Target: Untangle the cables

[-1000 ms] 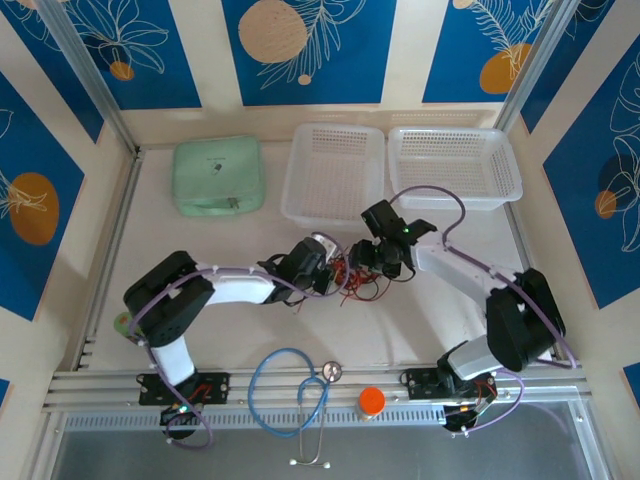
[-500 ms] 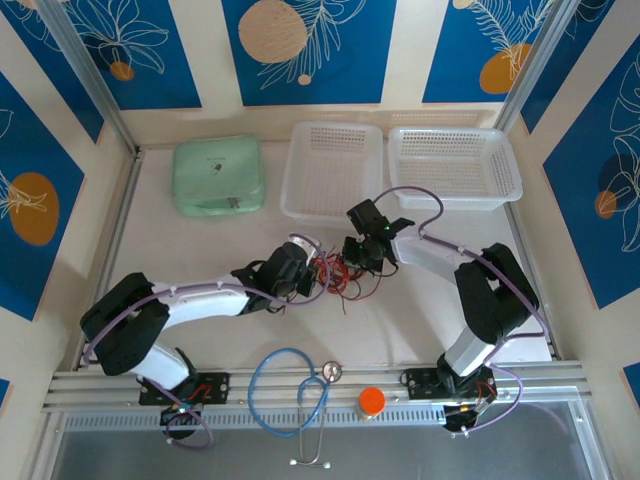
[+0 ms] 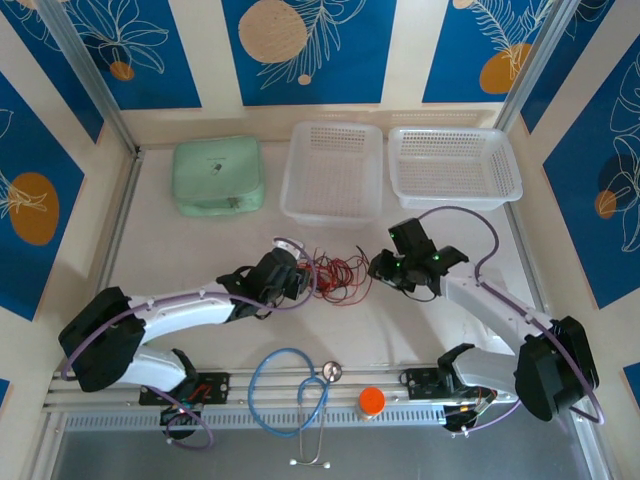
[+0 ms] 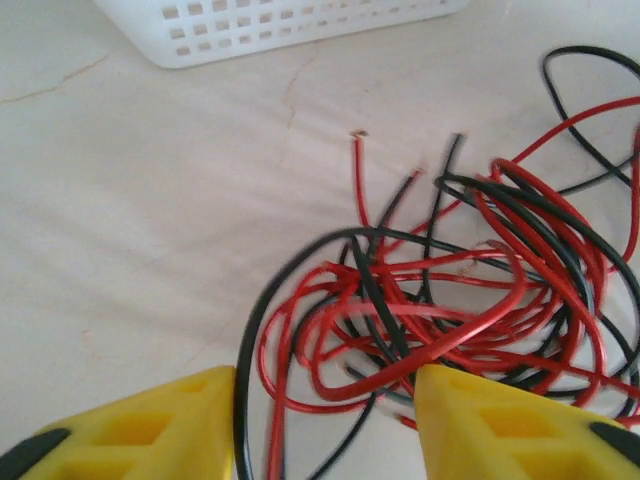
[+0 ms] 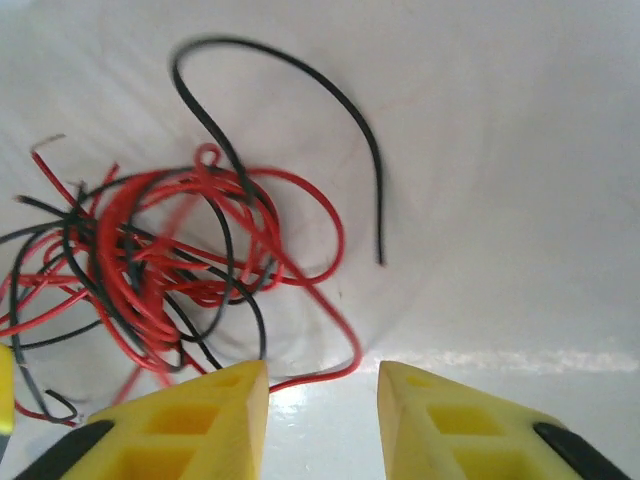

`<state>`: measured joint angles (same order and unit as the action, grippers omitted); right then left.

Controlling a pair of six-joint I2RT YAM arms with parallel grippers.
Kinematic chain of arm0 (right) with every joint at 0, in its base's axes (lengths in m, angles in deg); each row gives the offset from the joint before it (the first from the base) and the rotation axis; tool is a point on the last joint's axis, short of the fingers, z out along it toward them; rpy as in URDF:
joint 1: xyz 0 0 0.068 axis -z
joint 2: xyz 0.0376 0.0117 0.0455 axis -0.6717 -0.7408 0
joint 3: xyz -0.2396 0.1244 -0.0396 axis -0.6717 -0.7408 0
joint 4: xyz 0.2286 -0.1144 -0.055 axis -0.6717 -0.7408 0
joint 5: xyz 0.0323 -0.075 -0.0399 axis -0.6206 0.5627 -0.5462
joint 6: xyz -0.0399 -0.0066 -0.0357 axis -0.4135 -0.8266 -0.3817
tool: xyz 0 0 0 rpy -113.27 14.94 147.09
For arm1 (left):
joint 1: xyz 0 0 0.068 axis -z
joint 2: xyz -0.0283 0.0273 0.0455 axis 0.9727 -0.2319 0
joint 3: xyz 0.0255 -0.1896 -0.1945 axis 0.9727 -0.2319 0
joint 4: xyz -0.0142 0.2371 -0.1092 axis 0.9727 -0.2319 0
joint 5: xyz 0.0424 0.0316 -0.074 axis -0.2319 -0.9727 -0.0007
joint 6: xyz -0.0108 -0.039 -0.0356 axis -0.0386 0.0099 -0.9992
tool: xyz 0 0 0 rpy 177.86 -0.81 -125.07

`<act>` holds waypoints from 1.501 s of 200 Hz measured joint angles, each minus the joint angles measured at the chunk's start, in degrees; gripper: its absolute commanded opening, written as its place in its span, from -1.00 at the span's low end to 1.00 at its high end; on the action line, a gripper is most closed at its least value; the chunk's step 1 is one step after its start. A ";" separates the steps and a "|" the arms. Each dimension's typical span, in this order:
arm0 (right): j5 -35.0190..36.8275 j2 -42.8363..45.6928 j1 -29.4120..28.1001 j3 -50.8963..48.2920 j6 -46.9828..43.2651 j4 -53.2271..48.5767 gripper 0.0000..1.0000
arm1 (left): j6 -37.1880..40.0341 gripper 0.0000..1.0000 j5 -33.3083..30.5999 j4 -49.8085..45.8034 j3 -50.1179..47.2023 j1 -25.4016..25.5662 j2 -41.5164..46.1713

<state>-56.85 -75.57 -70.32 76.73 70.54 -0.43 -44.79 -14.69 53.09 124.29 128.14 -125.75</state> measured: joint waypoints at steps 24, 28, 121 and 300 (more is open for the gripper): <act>-0.90 -1.09 -1.49 0.37 0.48 -0.76 -0.14 | -0.02 0.30 1.53 -0.11 0.02 0.00 0.00; -0.90 -1.27 -1.84 0.81 0.46 -1.01 -0.15 | -0.24 0.30 1.73 -0.13 0.02 0.00 0.00; -0.33 -21.64 -7.96 18.23 -2.75 0.13 0.11 | 0.72 0.38 2.82 -0.81 11.65 -0.48 -16.13; -0.74 -18.14 -7.78 6.47 1.18 14.69 -1.00 | -9.88 -1.00 1.53 6.84 6.36 -4.35 -17.55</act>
<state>-57.59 -93.71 -78.10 83.20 71.72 14.26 -54.67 -13.16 59.93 130.65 123.79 -143.30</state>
